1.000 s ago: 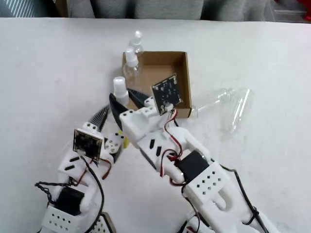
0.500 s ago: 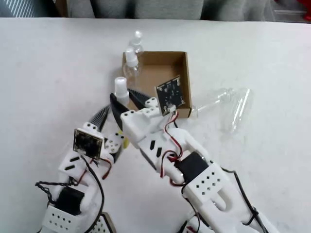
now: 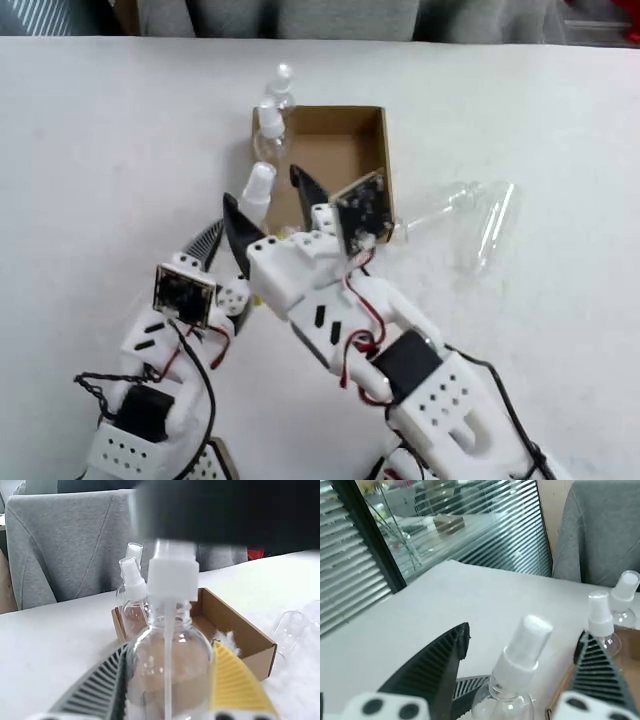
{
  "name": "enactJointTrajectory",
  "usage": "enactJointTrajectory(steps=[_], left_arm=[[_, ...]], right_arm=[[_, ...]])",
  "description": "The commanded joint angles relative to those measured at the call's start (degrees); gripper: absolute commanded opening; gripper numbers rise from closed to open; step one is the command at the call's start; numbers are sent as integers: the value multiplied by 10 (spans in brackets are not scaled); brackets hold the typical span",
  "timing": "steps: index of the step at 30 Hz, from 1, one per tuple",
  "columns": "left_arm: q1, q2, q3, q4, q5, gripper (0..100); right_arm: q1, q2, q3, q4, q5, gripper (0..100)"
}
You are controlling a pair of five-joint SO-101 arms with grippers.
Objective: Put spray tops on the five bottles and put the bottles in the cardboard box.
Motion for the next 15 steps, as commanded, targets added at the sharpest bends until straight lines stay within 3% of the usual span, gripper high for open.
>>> enactJointTrajectory(steps=[1, 7, 9, 12, 15], left_arm=[[-6, -10, -6, -22, -5, 88], [-6, -10, -6, -22, -5, 88], [-6, -10, -7, -22, -5, 88], [-6, -10, -8, -22, -5, 88], [-6, -10, -9, -22, -5, 88]], right_arm=[[7, -65, -66, 61, 1, 298], [88, -87, -136, 131, 1, 286], [135, -77, -138, 134, 1, 207], [186, -46, -136, 133, 2, 0], [205, -7, -127, 133, 1, 74]])
